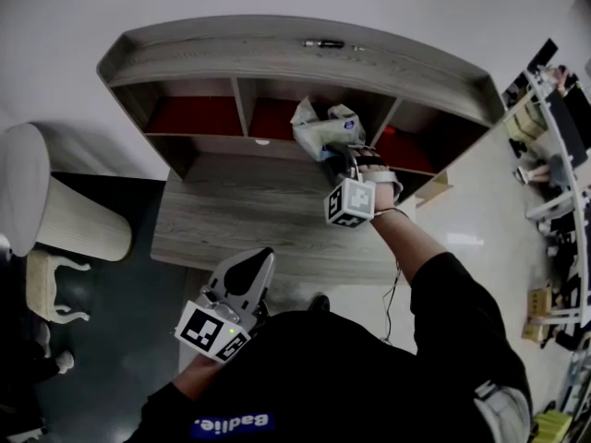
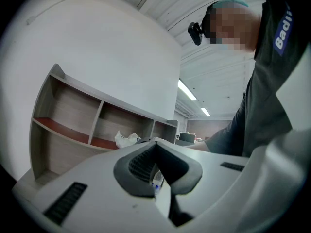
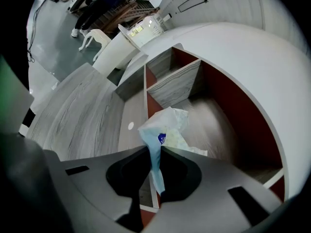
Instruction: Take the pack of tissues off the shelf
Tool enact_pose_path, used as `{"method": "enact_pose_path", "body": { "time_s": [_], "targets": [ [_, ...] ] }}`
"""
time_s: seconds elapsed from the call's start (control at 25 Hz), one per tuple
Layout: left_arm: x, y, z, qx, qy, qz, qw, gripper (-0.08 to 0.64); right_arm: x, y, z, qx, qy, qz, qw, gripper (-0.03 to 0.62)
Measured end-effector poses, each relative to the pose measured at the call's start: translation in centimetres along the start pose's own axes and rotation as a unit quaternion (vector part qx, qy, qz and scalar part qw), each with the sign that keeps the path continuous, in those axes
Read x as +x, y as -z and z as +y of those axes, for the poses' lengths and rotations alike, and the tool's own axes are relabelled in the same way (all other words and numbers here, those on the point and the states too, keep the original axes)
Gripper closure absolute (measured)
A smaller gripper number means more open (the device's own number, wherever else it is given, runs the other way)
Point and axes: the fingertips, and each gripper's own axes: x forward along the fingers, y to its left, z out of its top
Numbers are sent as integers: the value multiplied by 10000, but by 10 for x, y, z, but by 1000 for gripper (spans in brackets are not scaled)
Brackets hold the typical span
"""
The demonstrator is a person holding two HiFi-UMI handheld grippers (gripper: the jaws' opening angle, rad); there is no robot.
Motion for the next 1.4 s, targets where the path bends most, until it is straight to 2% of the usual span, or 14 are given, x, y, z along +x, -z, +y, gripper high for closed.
{"method": "enact_pose_path", "body": {
  "time_s": [0.28,0.72,1.04,1.28,1.4],
  "targets": [
    [7,2,-6,-28,177,8,9998,558,-36,-10,-8,686,16,-328,9971,532],
    [21,7,-19,-47,534,74,9985,558,-103,-31,-17,1773,26,-925,9798,532],
    [30,7,-25,-63,718,69,9974,558,-146,-43,-5,2454,-208,-1280,9607,532],
    [35,8,-28,-84,815,69,9966,558,-167,-47,7,3207,-526,-1567,9326,532],
    [37,9,-29,-88,855,90,9963,558,-177,-50,11,3366,-617,-1649,9250,532]
  ]
}}
